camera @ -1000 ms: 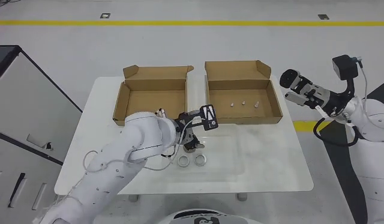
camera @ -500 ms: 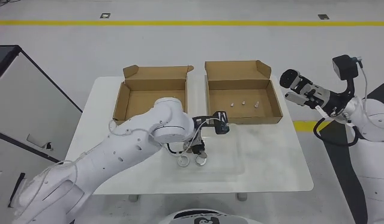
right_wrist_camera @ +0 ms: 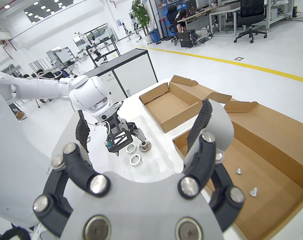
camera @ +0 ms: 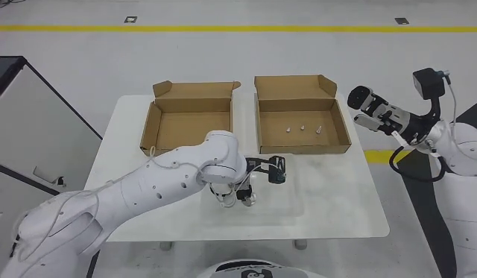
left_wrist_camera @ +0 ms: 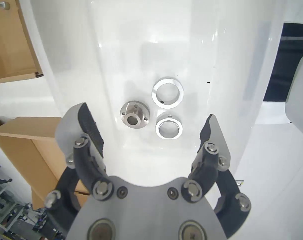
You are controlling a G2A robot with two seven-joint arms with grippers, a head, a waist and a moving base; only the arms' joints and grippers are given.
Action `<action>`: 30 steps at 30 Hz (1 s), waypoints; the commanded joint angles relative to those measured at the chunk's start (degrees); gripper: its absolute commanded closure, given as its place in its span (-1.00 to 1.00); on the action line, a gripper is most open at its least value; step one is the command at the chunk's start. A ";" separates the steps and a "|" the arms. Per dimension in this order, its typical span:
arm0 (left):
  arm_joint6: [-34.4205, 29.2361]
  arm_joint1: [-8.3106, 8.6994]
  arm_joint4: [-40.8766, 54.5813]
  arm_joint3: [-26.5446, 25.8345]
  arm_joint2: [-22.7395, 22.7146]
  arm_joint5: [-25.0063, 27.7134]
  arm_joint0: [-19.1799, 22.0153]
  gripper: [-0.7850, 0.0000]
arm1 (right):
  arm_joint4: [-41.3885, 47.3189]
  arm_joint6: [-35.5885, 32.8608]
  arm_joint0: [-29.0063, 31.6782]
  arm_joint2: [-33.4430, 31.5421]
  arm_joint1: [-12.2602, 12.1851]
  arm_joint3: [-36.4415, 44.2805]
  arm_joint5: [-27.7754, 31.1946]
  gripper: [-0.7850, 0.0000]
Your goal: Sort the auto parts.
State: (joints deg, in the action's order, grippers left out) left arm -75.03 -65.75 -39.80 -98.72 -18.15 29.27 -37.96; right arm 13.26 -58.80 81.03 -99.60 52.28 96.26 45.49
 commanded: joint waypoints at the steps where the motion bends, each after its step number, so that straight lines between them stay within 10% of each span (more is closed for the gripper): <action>1: 0.49 -0.04 0.37 0.23 1.11 0.47 0.56 -1.00 | 0.00 0.00 0.00 0.00 0.00 0.00 0.00 -1.00; 30: 1.15 -1.03 -4.12 1.57 6.16 1.14 3.00 -1.00 | 0.00 0.00 0.00 0.00 0.00 0.00 0.00 -1.00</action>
State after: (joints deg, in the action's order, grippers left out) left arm -74.62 -66.79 -44.14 -97.06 -12.23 29.54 -35.10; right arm 13.26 -58.80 81.03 -99.60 52.28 96.26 45.49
